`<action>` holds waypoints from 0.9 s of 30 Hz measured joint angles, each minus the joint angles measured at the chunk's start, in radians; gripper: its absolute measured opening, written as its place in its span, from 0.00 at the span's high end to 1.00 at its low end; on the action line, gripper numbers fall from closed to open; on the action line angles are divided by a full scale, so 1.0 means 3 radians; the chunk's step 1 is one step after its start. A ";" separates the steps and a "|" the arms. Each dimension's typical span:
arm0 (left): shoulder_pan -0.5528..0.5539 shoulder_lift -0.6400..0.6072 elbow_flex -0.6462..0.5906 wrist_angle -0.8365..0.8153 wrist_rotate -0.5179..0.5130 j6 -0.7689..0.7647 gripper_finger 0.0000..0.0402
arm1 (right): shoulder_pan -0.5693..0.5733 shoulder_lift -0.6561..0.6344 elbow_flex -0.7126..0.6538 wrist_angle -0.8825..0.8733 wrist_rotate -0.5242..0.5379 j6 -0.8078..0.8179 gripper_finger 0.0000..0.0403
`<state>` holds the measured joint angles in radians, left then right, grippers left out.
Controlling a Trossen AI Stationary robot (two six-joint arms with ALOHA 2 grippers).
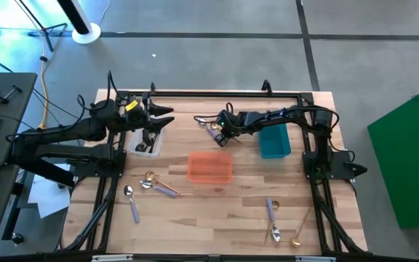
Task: Sort silverware by color (type)
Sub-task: Put the top center gold spoon into the blue bin
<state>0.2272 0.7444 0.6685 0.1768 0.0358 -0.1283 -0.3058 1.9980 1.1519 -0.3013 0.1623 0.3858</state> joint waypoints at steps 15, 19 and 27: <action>0.0000 -0.0001 0.0001 0.0000 0.0001 -0.0004 0.63 | 0.0003 -0.0219 -0.0032 -0.0058 -0.0164 -0.0087 0.99; 0.0001 -0.0001 0.0001 0.0000 0.0001 -0.0004 0.63 | 0.0035 -0.0573 -0.0120 0.0027 -0.0195 -0.0213 1.00; 0.0000 -0.0001 0.0003 0.0001 0.0002 -0.0001 0.63 | 0.0283 -0.1572 -0.1178 0.0706 -0.0127 0.0312 1.00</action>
<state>0.2272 0.7441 0.6693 0.1772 0.0364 -0.1287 -0.2209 1.5263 0.7984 -0.0893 0.1240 0.4793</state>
